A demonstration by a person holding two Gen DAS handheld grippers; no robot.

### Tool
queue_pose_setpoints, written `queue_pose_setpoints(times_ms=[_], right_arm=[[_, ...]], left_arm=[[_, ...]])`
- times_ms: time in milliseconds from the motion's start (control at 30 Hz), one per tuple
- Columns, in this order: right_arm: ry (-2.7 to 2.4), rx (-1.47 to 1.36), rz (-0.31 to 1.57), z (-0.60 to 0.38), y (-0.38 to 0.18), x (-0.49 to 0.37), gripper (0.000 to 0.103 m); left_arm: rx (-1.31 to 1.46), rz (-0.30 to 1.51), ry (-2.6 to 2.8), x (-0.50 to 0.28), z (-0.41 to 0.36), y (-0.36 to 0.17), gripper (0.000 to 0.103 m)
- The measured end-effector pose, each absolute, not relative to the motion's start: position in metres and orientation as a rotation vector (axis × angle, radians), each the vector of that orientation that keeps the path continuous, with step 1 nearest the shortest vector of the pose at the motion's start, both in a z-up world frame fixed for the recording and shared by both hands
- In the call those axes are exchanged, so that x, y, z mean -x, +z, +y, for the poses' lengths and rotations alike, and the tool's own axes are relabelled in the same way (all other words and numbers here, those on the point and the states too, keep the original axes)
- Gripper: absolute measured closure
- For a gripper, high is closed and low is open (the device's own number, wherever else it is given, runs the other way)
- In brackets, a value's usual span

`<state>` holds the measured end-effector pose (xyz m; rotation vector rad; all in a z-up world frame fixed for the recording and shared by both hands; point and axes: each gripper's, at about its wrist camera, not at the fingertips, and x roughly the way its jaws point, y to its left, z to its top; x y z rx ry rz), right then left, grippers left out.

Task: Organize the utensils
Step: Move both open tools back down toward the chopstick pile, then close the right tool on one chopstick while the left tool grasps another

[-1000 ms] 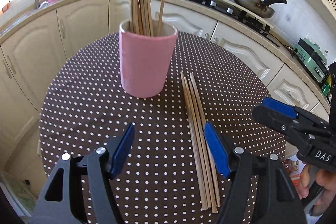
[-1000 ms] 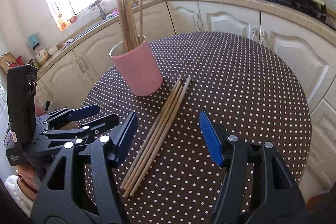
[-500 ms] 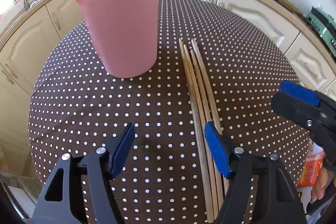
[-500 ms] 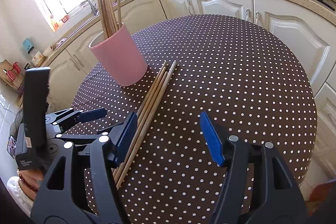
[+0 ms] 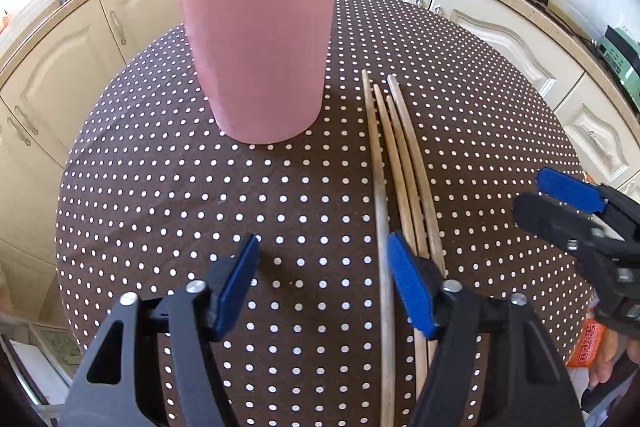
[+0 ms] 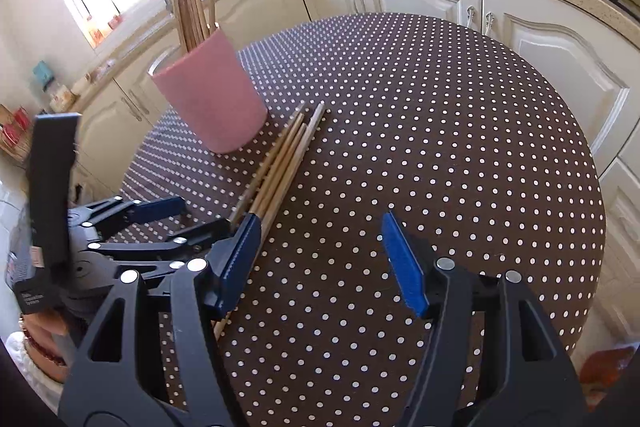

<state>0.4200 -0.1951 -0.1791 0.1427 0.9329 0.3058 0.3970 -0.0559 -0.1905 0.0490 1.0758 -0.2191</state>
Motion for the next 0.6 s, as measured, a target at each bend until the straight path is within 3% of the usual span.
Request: queue_pose_setpoints(times_ms=[67,233,400,600], right_arm=[[0.294,-0.113,0.958,-0.185,-0.181,-0.427,0.04],[0.277,-0.065,1.01,-0.165,-0.185,-0.444,0.046],[0.268,-0.052,1.056,-0.151,-0.193,-0.461,0.067],[0.259,-0.042,1.084,-0.14,-0.199,-0.472,0.067]], left_arm=[[-0.047,1.076,-0.243,-0.394,-0.054,-0.189,0.057],[-0.043,1.075,-0.258,-0.388,-0.044,-0.188,0.058],[-0.041,1.077,-0.263,-0.386,-0.042,-0.186,0.058],[-0.047,1.072,-0.268,-0.388,-0.043,-0.186,0.058]])
